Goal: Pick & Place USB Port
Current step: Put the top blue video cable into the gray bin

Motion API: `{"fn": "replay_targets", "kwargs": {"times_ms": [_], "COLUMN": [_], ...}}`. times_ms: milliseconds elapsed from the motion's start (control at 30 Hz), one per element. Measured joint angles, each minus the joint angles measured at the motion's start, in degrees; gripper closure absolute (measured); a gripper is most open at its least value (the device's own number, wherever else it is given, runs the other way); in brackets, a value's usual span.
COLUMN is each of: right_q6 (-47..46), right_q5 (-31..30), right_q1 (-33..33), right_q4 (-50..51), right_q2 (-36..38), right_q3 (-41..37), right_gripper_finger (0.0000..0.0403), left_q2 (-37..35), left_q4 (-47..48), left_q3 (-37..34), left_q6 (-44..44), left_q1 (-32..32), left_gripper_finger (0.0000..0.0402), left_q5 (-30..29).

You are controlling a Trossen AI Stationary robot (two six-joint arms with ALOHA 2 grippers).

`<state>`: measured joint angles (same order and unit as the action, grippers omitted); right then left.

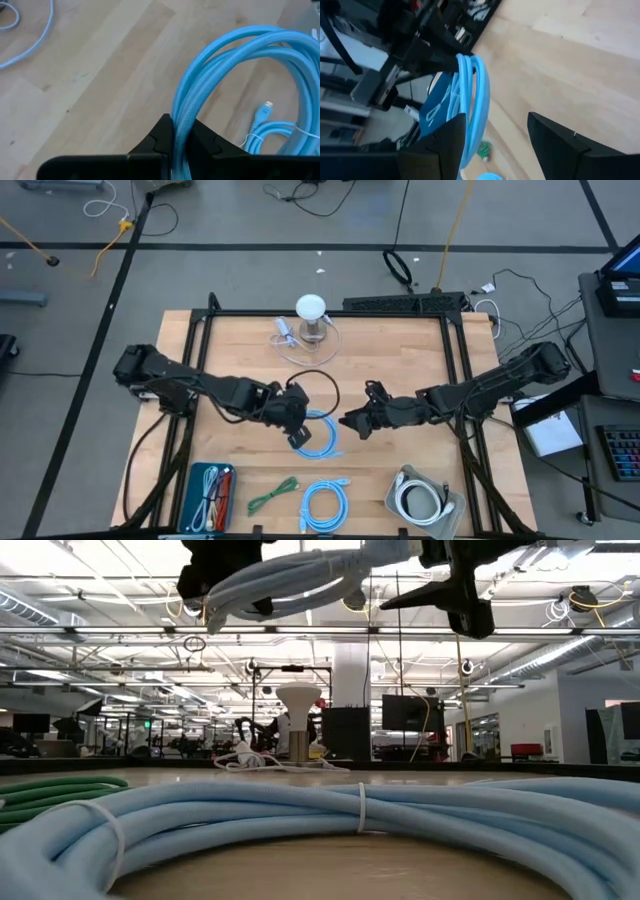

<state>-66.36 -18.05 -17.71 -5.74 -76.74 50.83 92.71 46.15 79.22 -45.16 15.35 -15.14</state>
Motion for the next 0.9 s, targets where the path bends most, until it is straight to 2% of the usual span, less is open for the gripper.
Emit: {"fn": "replay_targets", "kwargs": {"times_ms": [167,400,633,900], "right_q6": [0.47,-0.10,-0.67,-0.74], "right_q5": [5.02,10.51,10.69,10.82], "right_q1": [2.12,2.75,2.75,2.75], "right_q4": [-0.95,-5.13,-6.73,-6.64], "right_q2": [0.02,0.02,0.04,0.04], "right_q3": [0.00,0.00,0.00,0.00], "right_gripper_finger": [0.0195,0.0195,0.0195,0.0195], "left_q2": [0.02,0.02,0.02,0.09], "left_q4": [-0.29,-3.54,-4.49,-6.67], "left_q3": [0.01,0.72,0.90,2.05], "left_q6": [0.61,8.00,16.92,24.79], "left_q1": [1.67,-0.17,-3.02,-2.77], "left_gripper_finger": [0.0374,0.0374,0.0374,0.0374], "left_q5": [-1.96,-3.21,-0.64,2.15]}}
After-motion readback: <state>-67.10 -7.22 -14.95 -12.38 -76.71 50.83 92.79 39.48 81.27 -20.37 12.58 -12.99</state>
